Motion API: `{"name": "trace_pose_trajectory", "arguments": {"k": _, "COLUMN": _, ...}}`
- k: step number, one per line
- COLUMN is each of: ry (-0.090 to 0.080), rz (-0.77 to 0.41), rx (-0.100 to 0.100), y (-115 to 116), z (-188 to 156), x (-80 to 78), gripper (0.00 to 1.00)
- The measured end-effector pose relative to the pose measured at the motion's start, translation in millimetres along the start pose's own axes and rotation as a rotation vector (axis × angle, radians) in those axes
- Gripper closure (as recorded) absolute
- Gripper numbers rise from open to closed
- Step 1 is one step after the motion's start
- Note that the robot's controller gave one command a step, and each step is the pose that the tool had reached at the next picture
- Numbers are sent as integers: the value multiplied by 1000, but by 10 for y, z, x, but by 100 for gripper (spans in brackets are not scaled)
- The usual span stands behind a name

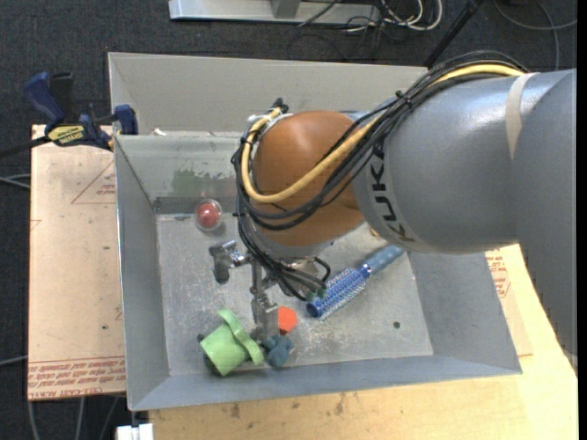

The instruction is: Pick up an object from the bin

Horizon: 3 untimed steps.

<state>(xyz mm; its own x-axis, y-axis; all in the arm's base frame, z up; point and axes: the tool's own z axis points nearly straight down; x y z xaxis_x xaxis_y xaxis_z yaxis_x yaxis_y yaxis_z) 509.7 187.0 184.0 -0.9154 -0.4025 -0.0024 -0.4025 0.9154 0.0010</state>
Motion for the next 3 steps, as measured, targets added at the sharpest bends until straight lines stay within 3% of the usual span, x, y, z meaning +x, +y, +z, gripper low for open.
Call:
{"name": "trace_pose_trajectory", "arguments": {"k": 1, "ry": -9, "rz": -97, "rx": 1, "y": 124, "z": 1131, "x": 186, "gripper": 0}}
{"name": "trace_pose_trajectory", "arguments": {"k": 2, "ry": -4, "rz": -119, "rx": 0, "y": 207, "z": 754, "x": 75, "gripper": 0}}
{"name": "trace_pose_trajectory", "arguments": {"k": 3, "ry": -9, "rz": -174, "rx": 2, "y": 105, "z": 1133, "x": 156, "gripper": 0}}
